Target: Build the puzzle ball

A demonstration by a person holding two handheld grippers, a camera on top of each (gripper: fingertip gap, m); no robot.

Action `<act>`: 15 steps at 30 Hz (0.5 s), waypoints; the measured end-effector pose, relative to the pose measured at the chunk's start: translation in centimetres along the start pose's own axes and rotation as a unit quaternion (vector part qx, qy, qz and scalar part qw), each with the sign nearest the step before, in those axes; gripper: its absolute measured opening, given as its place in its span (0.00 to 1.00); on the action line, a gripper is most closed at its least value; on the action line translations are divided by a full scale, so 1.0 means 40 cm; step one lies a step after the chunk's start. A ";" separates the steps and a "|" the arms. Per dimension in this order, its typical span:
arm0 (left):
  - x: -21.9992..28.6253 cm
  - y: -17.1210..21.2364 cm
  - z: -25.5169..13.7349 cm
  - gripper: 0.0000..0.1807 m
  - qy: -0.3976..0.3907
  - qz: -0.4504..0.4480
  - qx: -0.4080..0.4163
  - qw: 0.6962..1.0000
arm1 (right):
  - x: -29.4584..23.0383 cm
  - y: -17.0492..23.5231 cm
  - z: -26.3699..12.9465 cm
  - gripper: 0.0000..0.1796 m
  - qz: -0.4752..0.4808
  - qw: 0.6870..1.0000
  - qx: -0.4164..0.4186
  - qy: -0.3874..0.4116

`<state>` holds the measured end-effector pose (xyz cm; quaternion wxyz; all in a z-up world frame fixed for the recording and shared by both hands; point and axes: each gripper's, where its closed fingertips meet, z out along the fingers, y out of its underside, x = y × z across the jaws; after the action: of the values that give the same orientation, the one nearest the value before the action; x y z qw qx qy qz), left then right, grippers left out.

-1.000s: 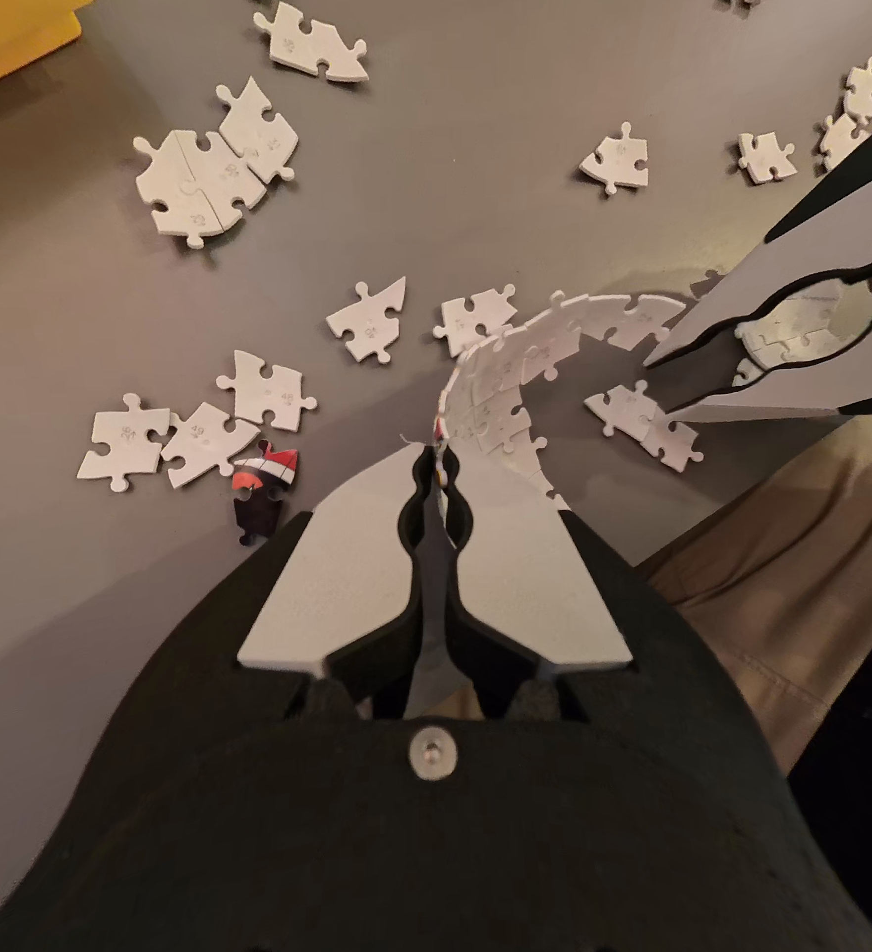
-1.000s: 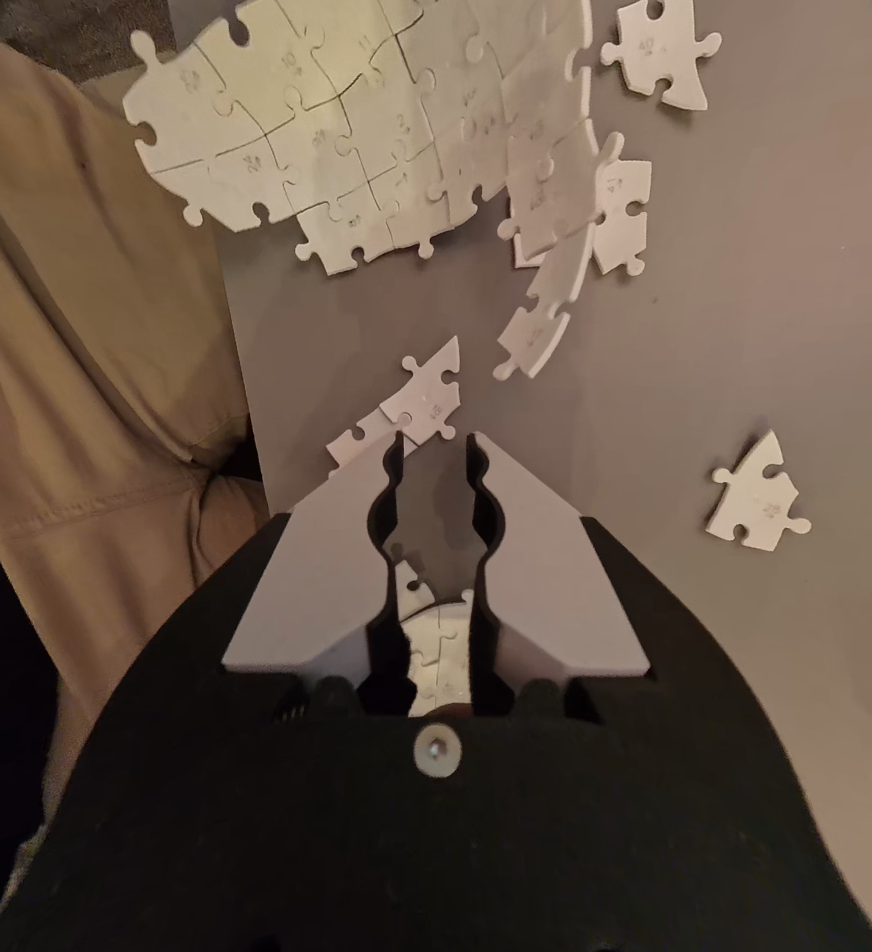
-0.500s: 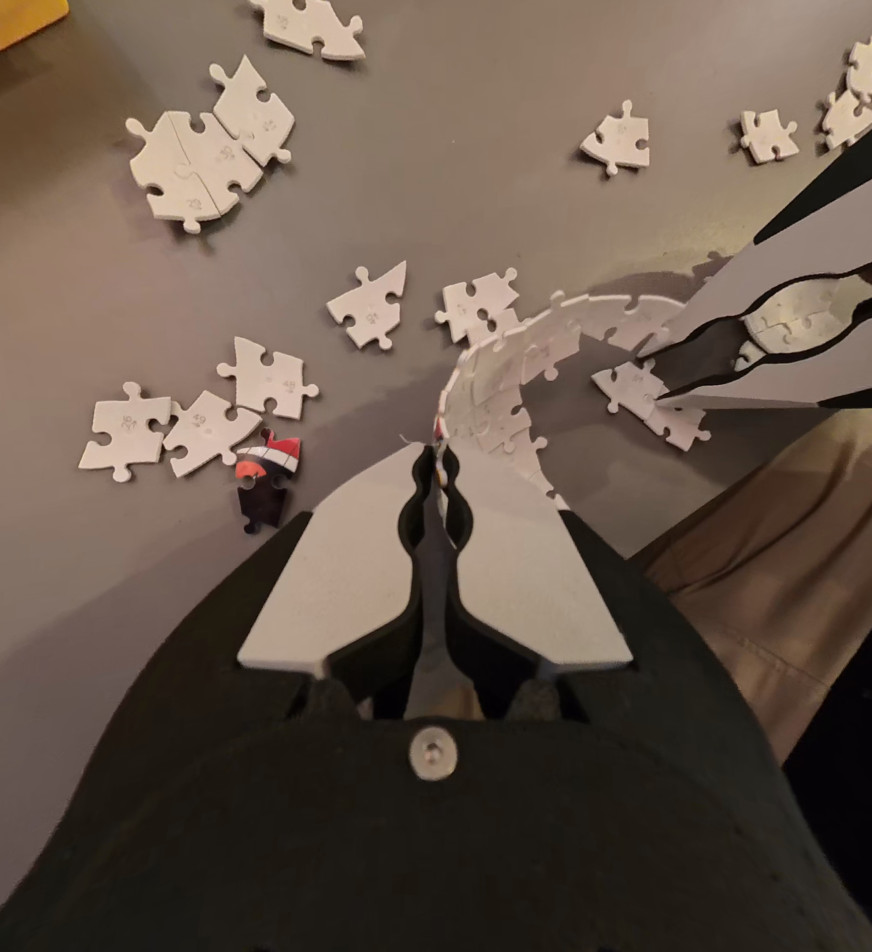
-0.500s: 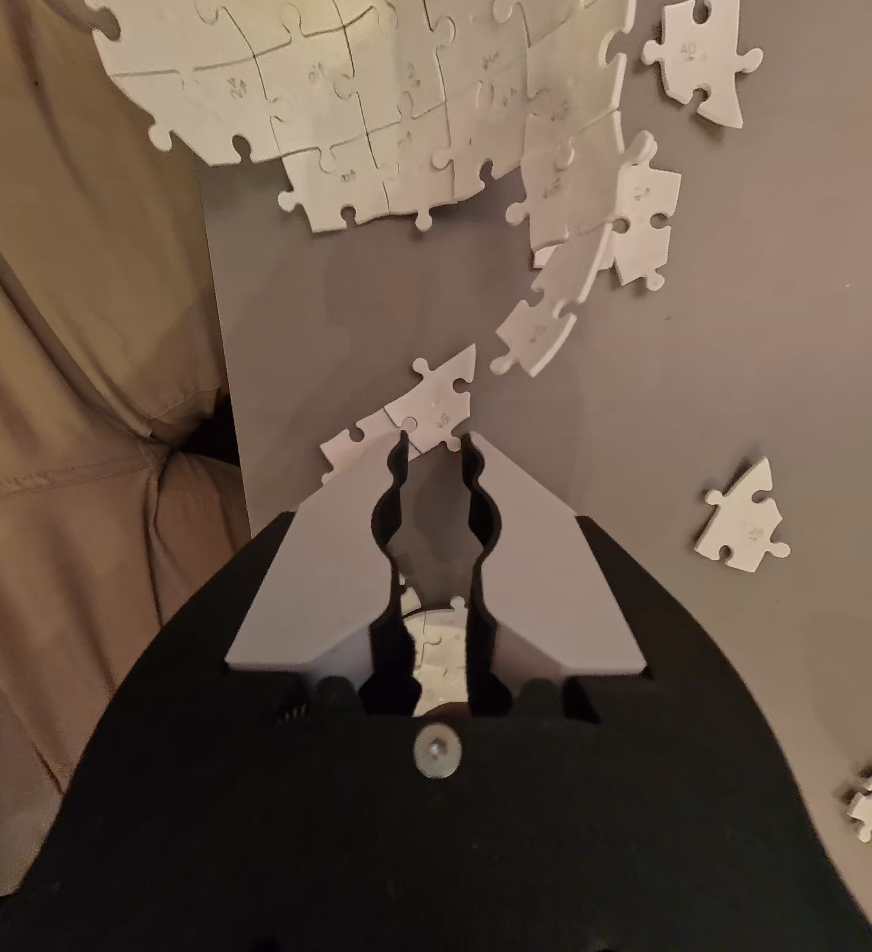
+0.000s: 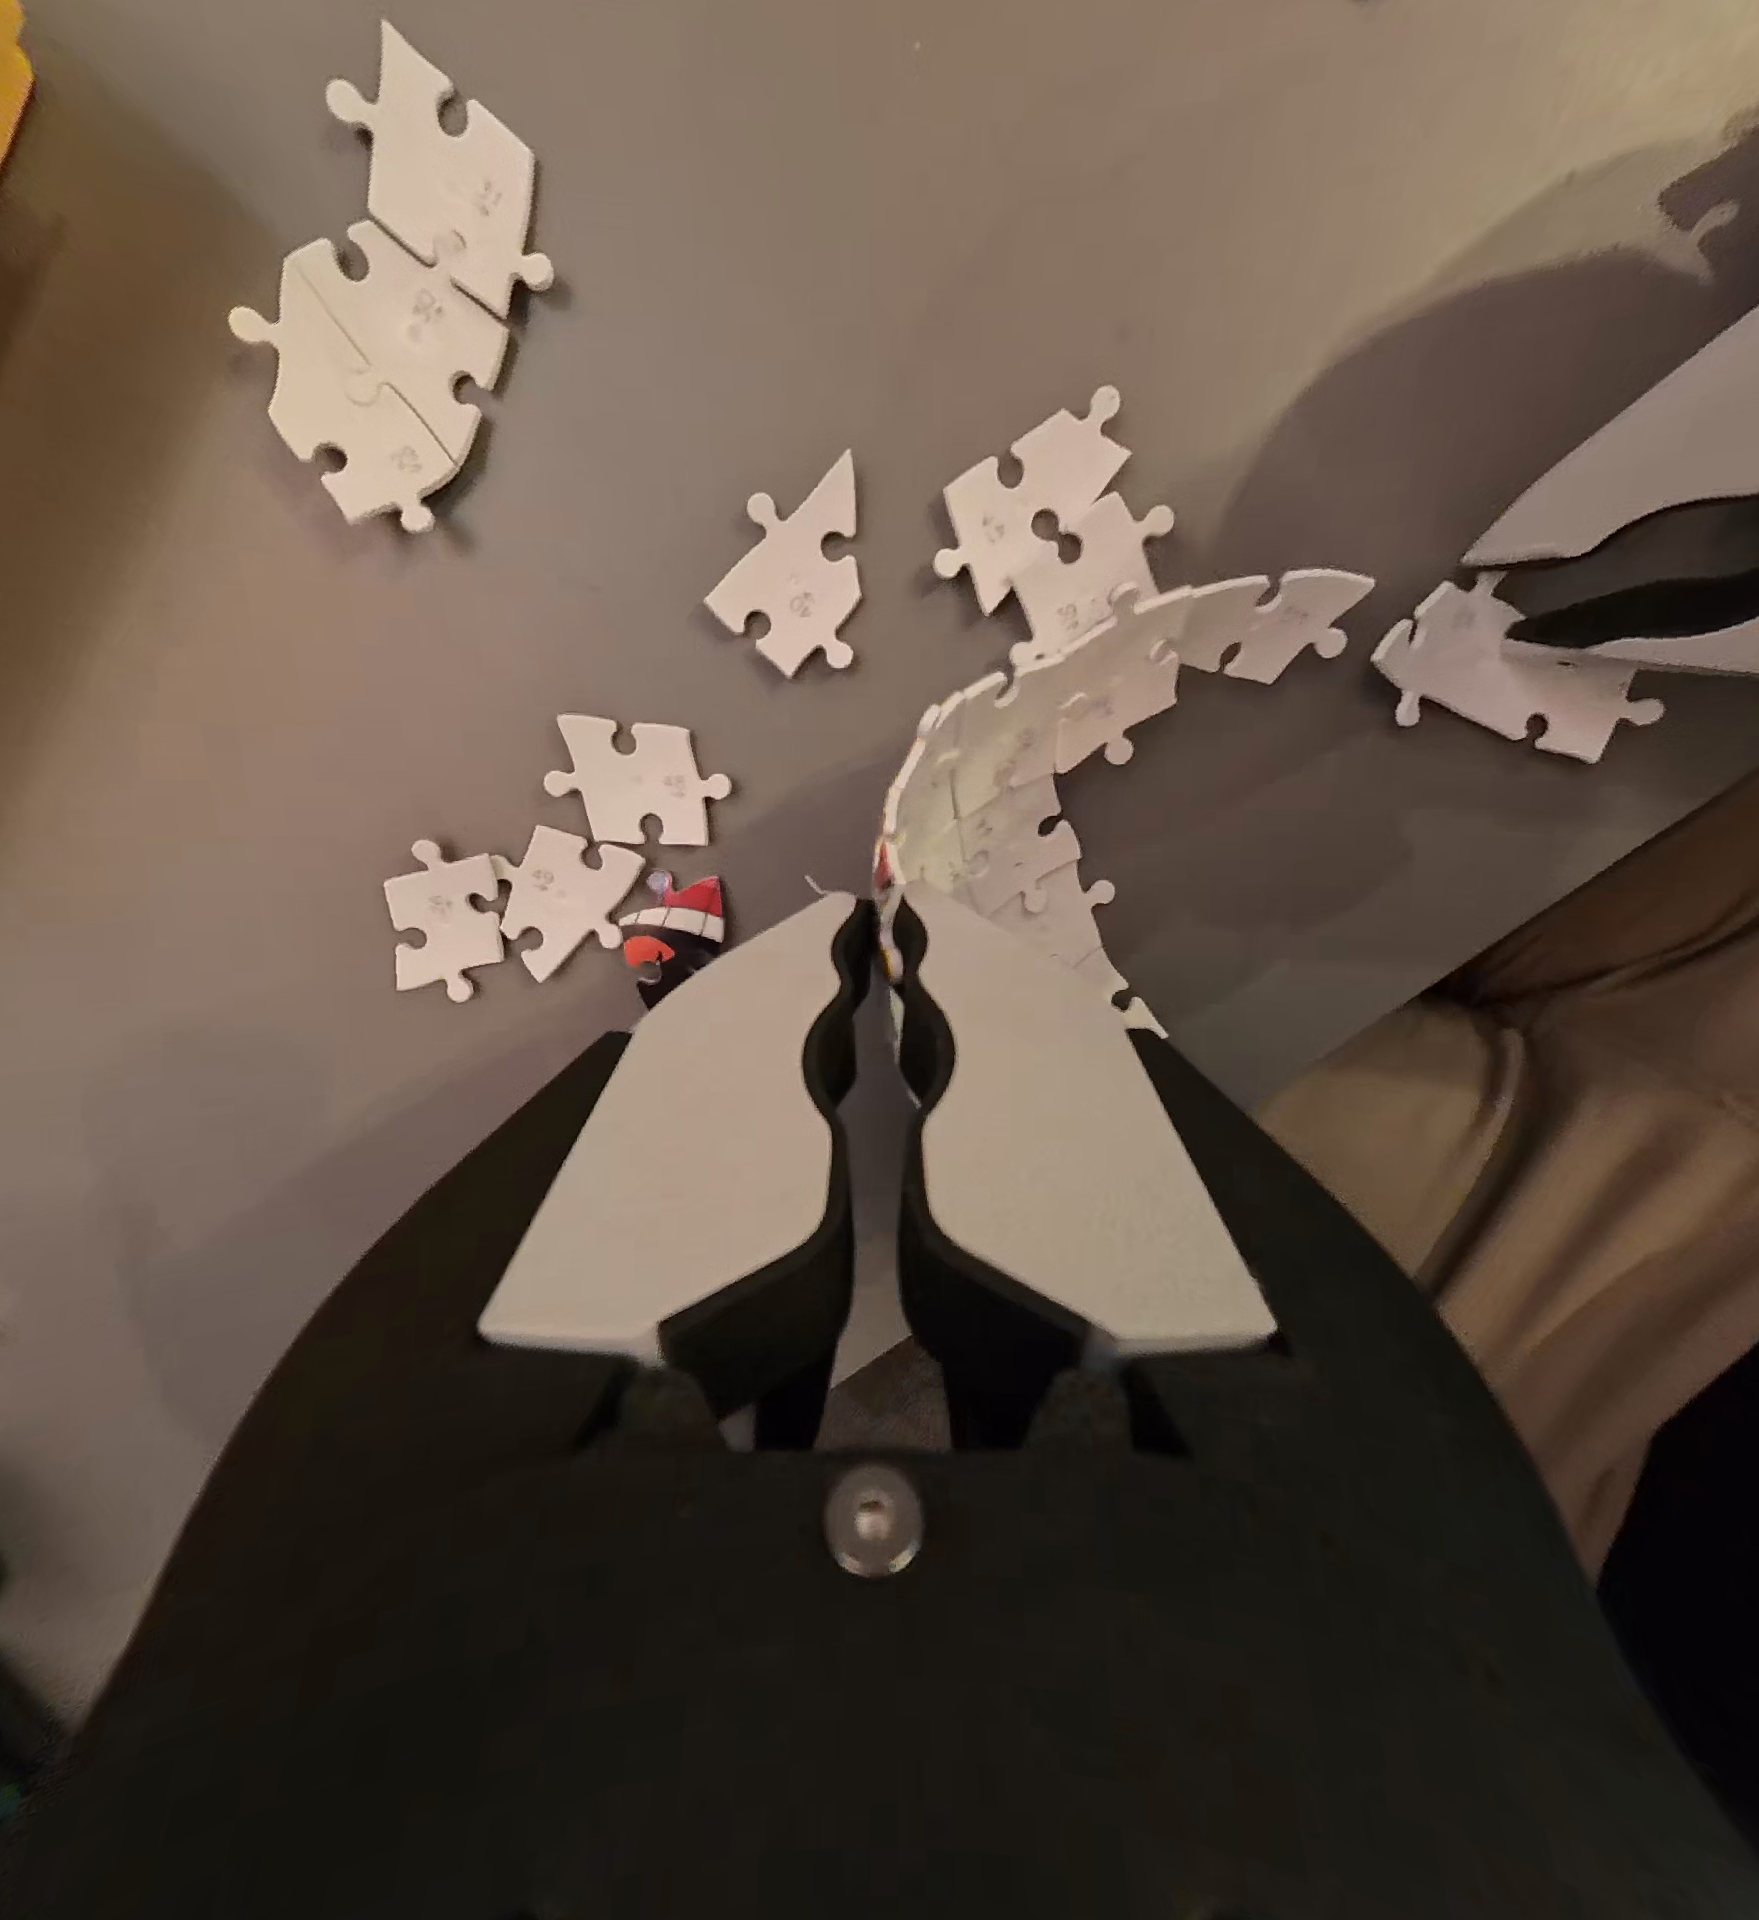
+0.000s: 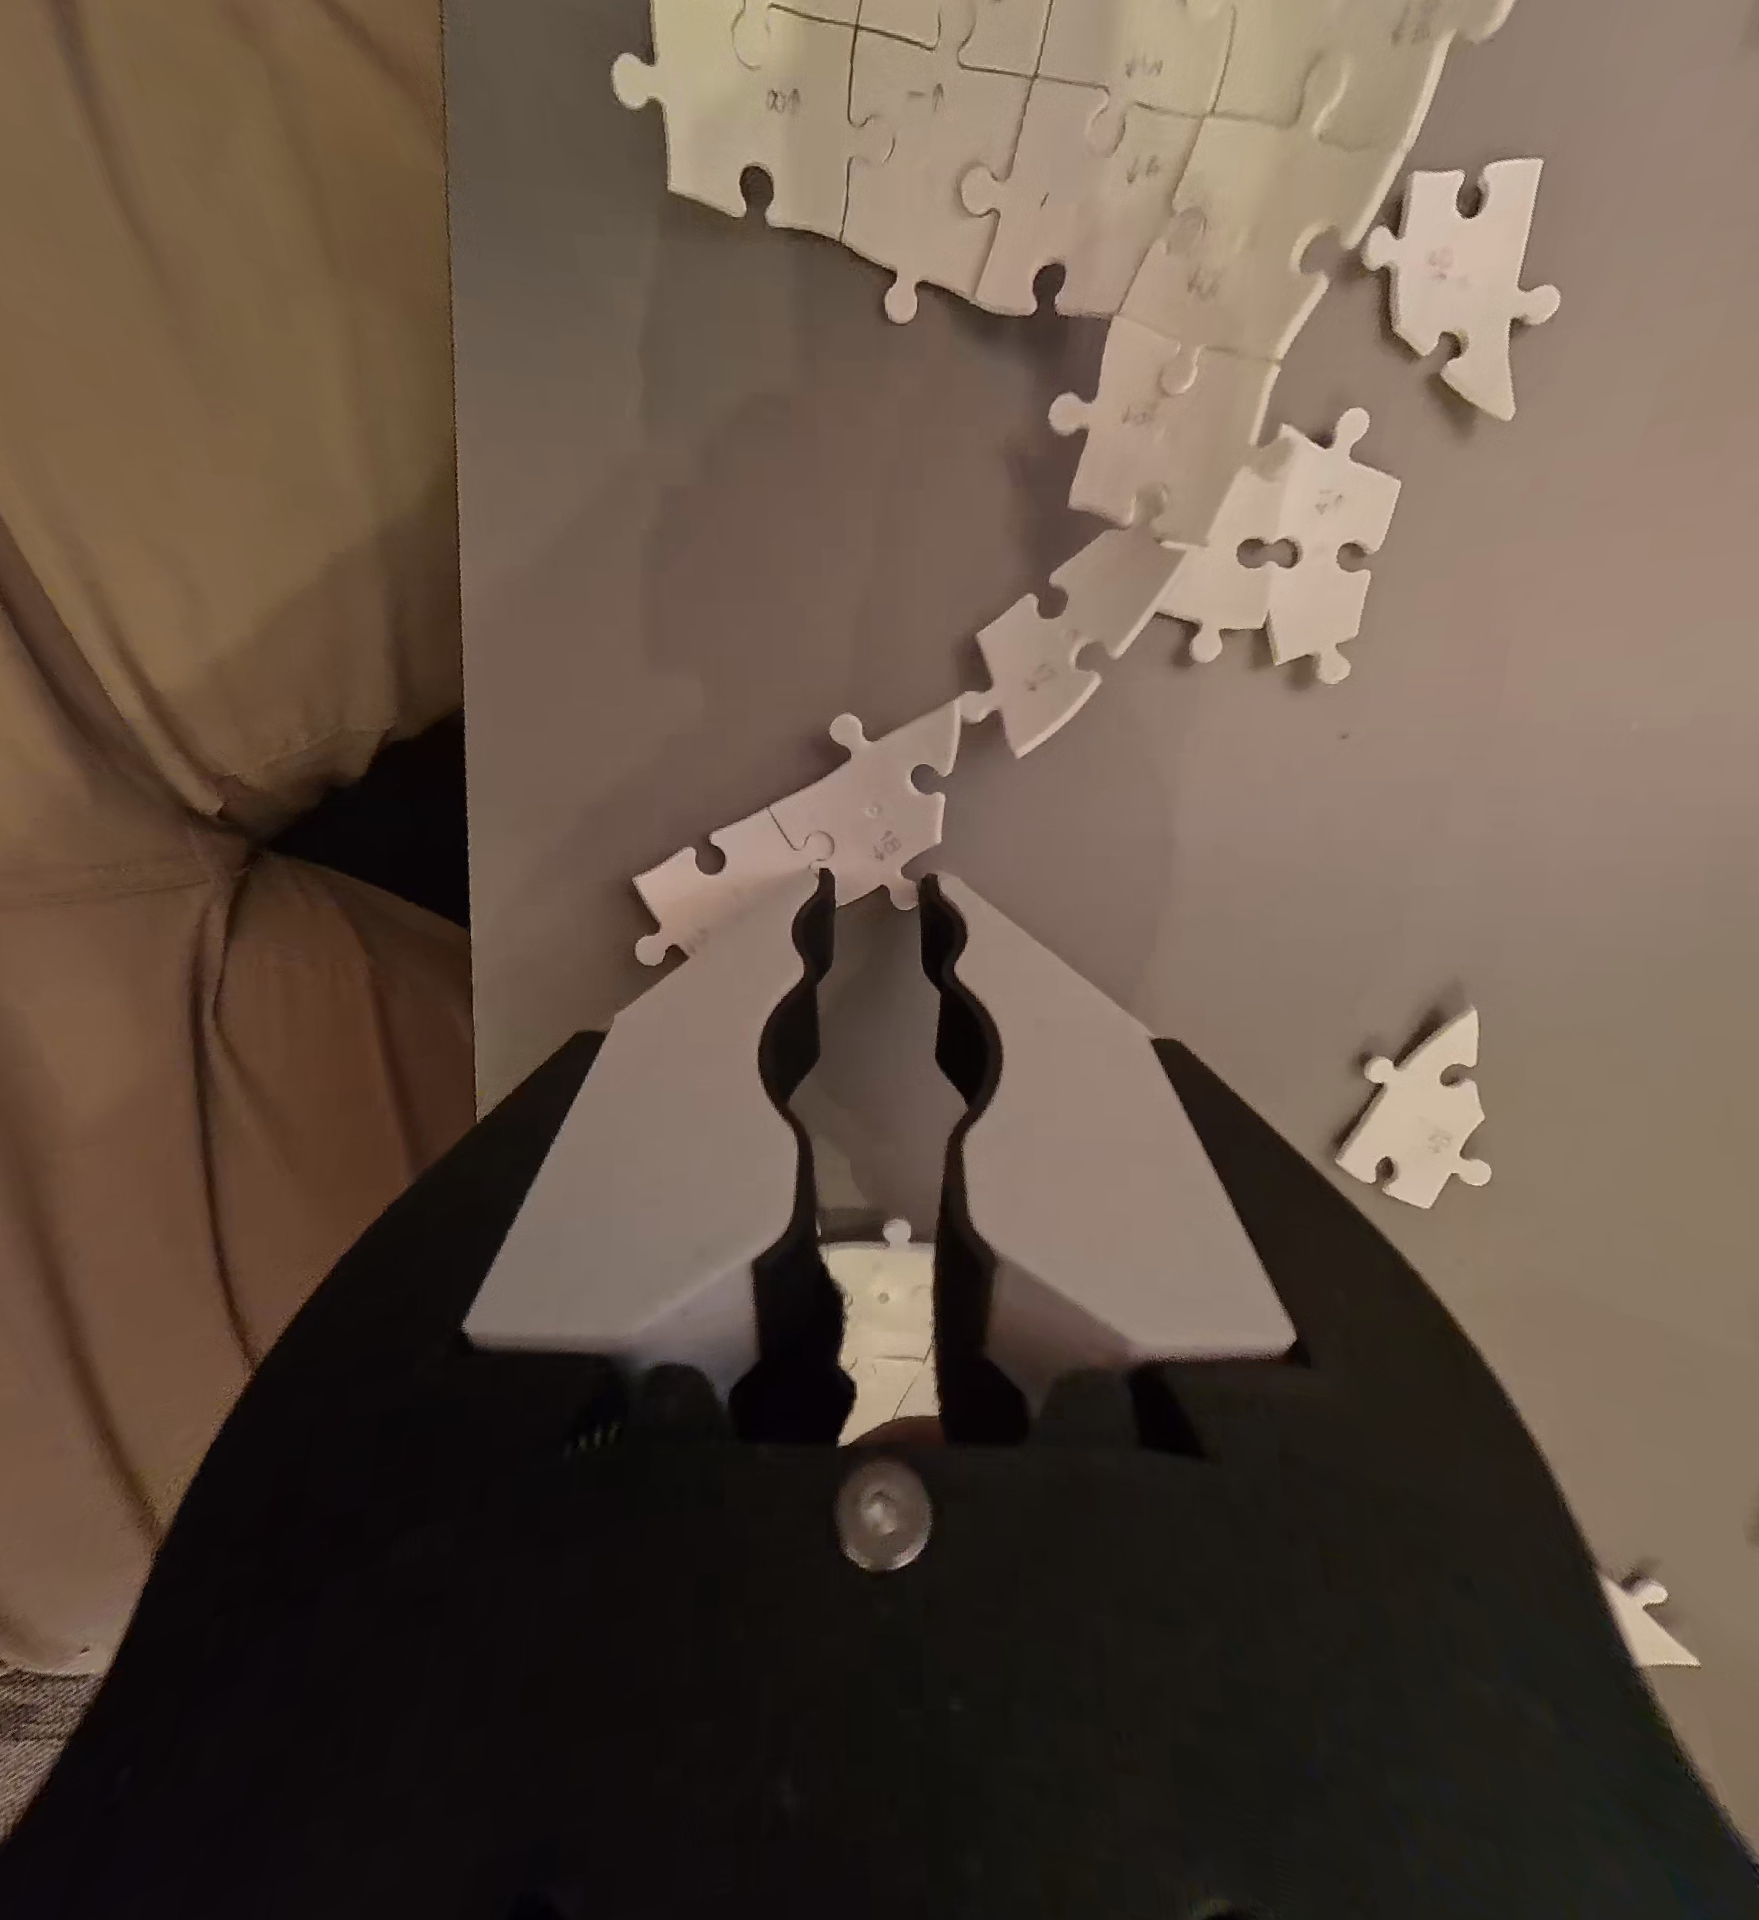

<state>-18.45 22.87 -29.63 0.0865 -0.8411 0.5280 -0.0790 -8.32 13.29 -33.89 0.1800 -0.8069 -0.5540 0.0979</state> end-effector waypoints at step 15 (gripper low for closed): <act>0.022 -0.024 0.014 0.01 -0.018 0.063 -0.068 0.996 | -0.003 -0.019 0.005 0.08 -0.045 0.999 -0.009 0.026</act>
<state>-17.12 22.50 -29.91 0.0439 -0.8117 0.5821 -0.0221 -9.09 13.47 -33.76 0.1907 -0.7852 -0.5857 0.0638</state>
